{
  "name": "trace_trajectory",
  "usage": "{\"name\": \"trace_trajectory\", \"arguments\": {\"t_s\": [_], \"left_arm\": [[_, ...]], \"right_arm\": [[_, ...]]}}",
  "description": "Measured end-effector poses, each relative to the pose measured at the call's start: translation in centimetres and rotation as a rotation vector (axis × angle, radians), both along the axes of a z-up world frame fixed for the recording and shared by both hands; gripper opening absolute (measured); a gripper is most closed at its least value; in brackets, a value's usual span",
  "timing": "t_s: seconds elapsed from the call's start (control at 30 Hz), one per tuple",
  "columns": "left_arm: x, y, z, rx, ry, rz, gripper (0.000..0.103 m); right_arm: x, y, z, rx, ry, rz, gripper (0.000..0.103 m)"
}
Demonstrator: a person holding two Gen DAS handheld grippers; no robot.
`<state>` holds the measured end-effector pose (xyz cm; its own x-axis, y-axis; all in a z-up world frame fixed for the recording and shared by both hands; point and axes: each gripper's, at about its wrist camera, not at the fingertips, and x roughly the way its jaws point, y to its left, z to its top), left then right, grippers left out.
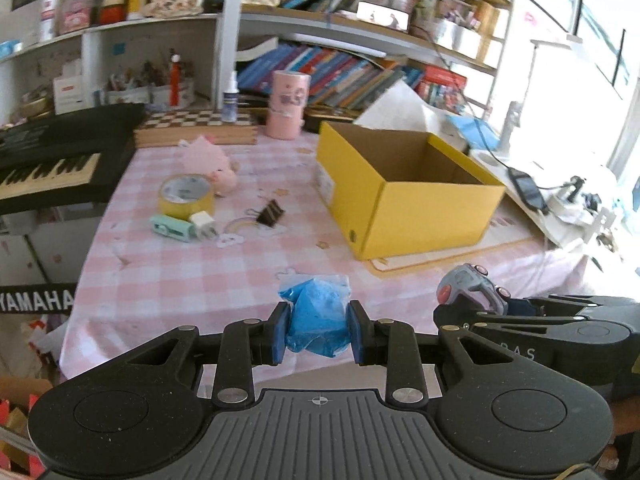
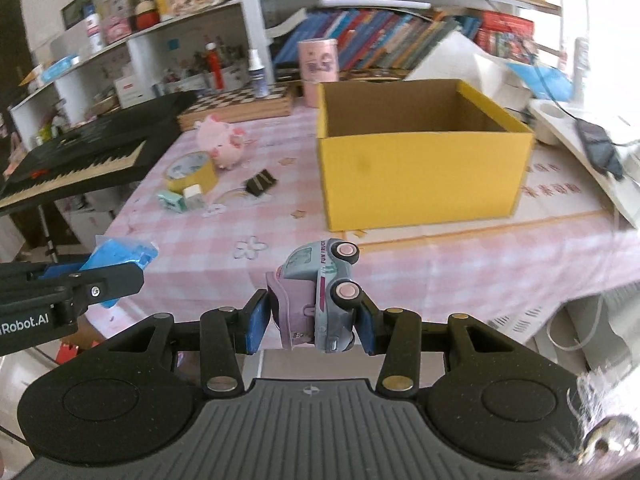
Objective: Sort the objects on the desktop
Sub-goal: 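Carry the blue bag and toy car with both grippers over the yellow box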
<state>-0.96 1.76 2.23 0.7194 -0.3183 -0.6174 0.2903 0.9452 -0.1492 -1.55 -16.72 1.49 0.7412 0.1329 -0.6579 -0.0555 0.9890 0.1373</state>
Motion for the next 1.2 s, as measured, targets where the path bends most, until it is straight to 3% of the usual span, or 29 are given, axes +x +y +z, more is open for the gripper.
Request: {"name": "trace_trajectory", "arguments": {"t_s": [1.2], "left_arm": [[0.1,-6.1,0.1,0.027,-0.017,-0.216,0.028]], "right_arm": [[-3.2,-5.6,0.3,0.013,-0.002,-0.215,0.042]]}}
